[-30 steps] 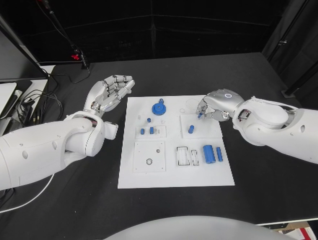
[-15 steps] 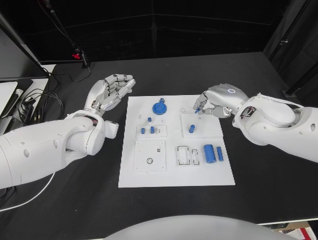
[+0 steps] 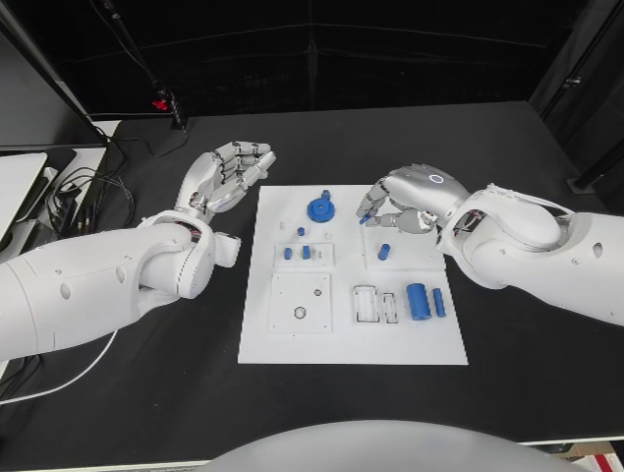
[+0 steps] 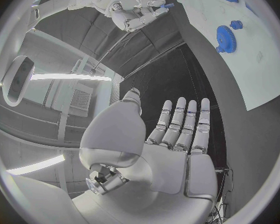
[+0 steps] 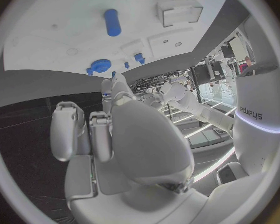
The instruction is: Assemble the parts on the task board
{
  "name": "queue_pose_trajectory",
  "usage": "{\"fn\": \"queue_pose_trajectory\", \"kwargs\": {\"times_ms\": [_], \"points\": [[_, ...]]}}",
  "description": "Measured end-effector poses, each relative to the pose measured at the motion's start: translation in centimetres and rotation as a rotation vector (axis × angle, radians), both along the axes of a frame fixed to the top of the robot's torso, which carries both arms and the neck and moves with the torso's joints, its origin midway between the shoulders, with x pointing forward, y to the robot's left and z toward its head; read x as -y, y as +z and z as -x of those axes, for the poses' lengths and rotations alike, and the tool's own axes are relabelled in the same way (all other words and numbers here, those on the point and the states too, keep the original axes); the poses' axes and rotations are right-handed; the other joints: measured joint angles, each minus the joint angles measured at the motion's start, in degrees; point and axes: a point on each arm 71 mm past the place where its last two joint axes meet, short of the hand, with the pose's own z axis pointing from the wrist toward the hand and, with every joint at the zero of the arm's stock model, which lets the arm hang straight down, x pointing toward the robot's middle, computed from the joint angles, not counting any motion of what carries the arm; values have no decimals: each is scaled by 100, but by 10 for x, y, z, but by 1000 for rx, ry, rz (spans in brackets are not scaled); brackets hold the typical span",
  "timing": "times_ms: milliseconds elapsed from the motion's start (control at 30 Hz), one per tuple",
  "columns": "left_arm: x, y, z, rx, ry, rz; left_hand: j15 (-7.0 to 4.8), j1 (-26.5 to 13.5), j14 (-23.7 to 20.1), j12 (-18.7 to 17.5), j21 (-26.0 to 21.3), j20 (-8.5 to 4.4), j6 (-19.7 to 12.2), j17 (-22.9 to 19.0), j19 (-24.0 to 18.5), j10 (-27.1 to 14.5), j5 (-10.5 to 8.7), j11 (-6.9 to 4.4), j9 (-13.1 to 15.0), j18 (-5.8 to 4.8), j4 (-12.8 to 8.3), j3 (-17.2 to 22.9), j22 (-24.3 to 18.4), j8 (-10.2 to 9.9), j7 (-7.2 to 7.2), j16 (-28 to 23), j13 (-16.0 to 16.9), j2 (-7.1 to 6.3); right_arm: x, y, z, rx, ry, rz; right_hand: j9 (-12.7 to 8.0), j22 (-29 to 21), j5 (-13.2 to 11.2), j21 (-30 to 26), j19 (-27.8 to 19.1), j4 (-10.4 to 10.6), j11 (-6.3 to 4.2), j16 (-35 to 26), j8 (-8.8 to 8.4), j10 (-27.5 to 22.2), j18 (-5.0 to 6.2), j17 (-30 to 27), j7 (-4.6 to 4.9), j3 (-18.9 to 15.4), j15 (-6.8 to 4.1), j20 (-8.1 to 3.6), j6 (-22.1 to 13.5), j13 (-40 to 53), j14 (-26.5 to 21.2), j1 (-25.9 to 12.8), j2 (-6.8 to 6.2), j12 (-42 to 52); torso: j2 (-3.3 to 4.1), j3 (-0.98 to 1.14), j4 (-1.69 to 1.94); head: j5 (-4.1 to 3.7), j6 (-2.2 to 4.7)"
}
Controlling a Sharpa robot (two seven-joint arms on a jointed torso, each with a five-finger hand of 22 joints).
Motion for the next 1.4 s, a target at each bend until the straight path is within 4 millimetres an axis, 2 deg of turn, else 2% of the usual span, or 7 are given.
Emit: {"fn": "queue_pose_trajectory", "kwargs": {"times_ms": [267,400,600,933,1400], "points": [[0,0,0,0,0,0,0,0,0,0,0,0,0,0,0,0,-1,0,0,0,0,0,0,-1,0,-1,-5,0,-28,-1,5,-30,61,-19,0,0,-1,0,0,0,0,0,-37,0,0,0,1,45,0,0,-1,0,0,0,0,-81,1,3,2,144,-69],[0,0,0,0,0,0,0,0,0,0,0,0,0,1,0,0,-1,0,0,0,0,0,0,-1,0,-1,-5,0,-42,-6,9,-55,95,-24,0,0,-1,0,0,-9,0,0,-70,0,0,0,2,69,0,0,0,0,0,45,-46,-124,3,1,-4,218,-101],[1,-1,0,-1,-2,1,0,0,0,0,0,0,0,1,0,0,-1,0,1,0,0,0,1,-4,0,-1,-4,0,-58,-16,16,-93,137,-20,-3,0,-1,0,0,-24,21,0,-101,21,0,0,8,85,0,0,6,0,0,52,-53,-125,4,0,-8,279,-166],[1,-1,0,-2,-2,1,0,3,0,35,0,0,-21,-15,0,0,-2,0,-7,0,0,0,-6,28,-21,-1,-4,42,-68,-37,26,-150,171,6,-25,0,23,0,0,-31,21,0,-127,20,0,0,40,124,0,0,-2,0,0,52,-53,-175,5,-3,-8,317,-255],[1,-1,-1,-2,-3,0,0,4,0,34,0,0,-20,-15,0,0,-2,0,-6,0,0,0,-6,27,-20,-2,-4,42,-77,-47,31,-178,202,51,-25,0,25,-27,0,-31,21,0,-168,20,0,1,44,154,0,0,0,0,0,84,-51,-210,3,-1,-9,322,-342]]}}
